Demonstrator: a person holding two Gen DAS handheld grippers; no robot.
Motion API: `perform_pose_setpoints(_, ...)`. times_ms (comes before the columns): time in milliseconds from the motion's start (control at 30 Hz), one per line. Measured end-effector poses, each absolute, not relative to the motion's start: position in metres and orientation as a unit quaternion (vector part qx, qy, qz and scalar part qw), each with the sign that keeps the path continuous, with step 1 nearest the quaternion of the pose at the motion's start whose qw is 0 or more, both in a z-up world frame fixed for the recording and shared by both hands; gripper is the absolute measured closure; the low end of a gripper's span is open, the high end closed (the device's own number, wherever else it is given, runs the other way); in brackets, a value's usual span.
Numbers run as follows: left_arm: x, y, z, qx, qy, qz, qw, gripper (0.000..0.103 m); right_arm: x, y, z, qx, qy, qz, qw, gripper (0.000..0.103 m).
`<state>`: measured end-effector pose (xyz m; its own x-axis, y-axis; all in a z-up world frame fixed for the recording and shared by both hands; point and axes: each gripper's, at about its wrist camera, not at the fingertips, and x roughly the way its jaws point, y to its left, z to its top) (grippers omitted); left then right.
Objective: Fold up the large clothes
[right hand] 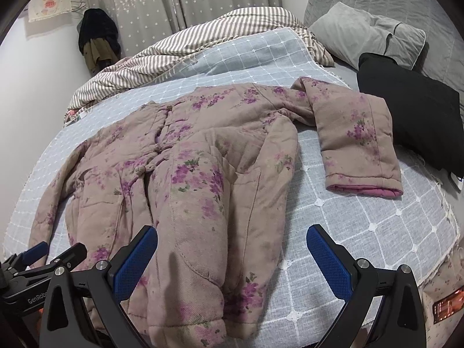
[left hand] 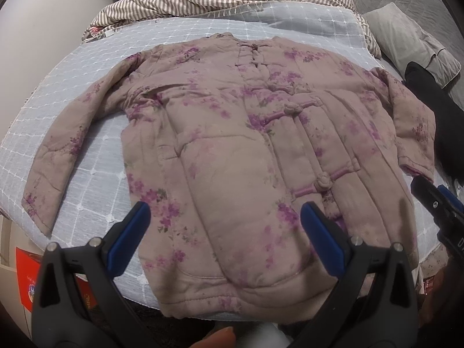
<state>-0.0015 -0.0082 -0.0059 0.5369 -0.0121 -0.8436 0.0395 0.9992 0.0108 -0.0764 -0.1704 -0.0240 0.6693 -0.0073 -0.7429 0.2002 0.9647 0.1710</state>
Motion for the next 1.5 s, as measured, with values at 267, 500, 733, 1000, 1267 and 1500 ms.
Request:
perform_pose_setpoints(267,-0.004,-0.008,-0.003,0.007,0.48,-0.016,0.877,0.0,-0.075,-0.167,-0.025,0.118,0.406,-0.053,0.905,0.0)
perform_pose_setpoints(500,-0.001,0.0,-0.005,0.004,0.481,-0.016,0.876,0.0,-0.073,-0.165,-0.026,0.119,0.408,-0.049,0.904,0.0)
perform_pose_setpoints(733,-0.001,0.0,-0.006,0.004,0.482,-0.016,0.876,0.0,-0.073,-0.164,-0.027,0.12,0.41,-0.047,0.903,0.0)
perform_pose_setpoints(1000,-0.001,0.001,-0.005,0.004,0.481,-0.016,0.877,0.0,-0.073,-0.164,-0.028,0.12,0.41,-0.046,0.903,0.0)
perform_pose_setpoints(1267,-0.001,0.001,-0.005,0.005,0.482,-0.017,0.876,0.0,-0.073,-0.163,-0.028,0.119,0.411,-0.046,0.902,0.0)
perform_pose_setpoints(1500,-0.001,0.0,-0.005,0.005,0.481,-0.016,0.876,0.0,-0.073,-0.163,-0.028,0.12,0.413,-0.048,0.902,0.0)
